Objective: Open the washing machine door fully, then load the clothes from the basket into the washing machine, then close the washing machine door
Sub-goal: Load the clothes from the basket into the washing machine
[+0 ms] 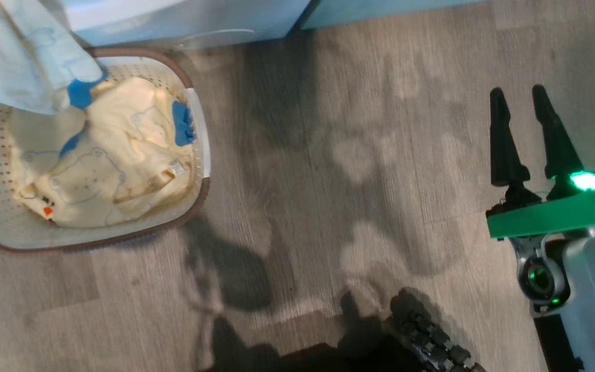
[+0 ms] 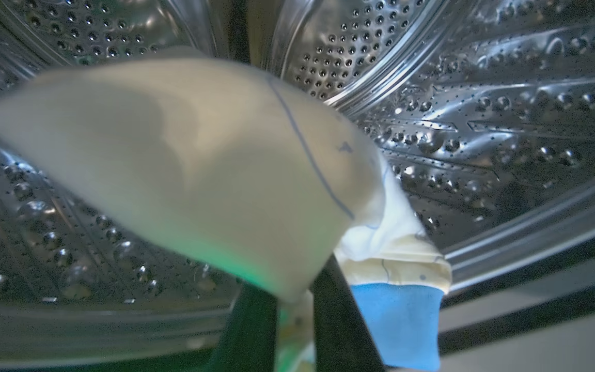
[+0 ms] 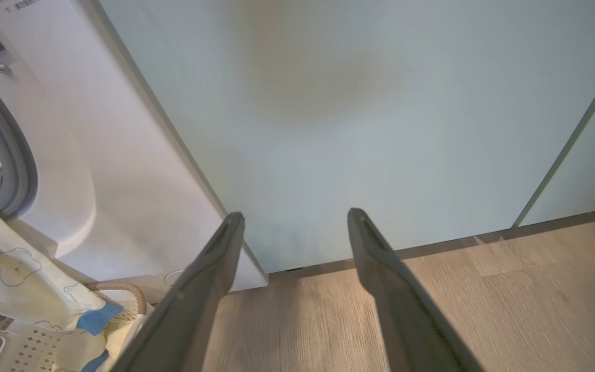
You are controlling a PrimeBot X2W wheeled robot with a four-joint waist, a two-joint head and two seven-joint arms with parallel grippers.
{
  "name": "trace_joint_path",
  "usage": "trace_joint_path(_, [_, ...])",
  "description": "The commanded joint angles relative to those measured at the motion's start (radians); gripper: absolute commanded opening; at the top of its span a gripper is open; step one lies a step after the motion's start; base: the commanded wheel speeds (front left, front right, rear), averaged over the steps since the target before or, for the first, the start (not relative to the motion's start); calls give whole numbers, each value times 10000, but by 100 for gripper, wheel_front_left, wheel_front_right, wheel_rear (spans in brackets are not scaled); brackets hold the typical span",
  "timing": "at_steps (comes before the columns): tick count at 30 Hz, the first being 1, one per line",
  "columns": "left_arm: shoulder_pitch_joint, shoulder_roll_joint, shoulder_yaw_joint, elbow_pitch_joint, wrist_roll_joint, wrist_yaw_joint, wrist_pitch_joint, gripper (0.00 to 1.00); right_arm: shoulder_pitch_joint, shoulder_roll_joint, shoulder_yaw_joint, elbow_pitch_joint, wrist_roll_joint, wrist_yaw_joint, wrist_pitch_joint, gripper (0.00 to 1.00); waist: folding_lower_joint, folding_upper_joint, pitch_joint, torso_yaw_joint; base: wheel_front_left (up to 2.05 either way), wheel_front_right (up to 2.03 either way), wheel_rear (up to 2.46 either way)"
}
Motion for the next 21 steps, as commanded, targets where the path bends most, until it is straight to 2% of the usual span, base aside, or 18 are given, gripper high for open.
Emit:
trace_joint_path(1, [-752, 531, 214, -85, 50, -11, -175, 0, -25, 17, 168, -325, 100, 4, -67, 100, -1, 0, 266, -204, 0, 0, 0])
trace_joint_path(6, [-1634, 464, 27, 330, 51, -11, -853, 0, -143, 18, 247, -360, 214, 4, -67, 100, -1, 0, 543, -336, 0, 0, 0])
trace_joint_path(14, [-2608, 539, 47, 1028, 29, -11, -2886, 0, -254, 19, 370, -394, 373, 4, -67, 100, -1, 0, 720, -440, 0, 0, 0])
trace_joint_path(21, [-3046, 532, 458, 1541, -102, -11, -3554, 0, -328, 19, 528, -372, 351, 4, -67, 100, -1, 0, 779, -489, 0, 0, 0])
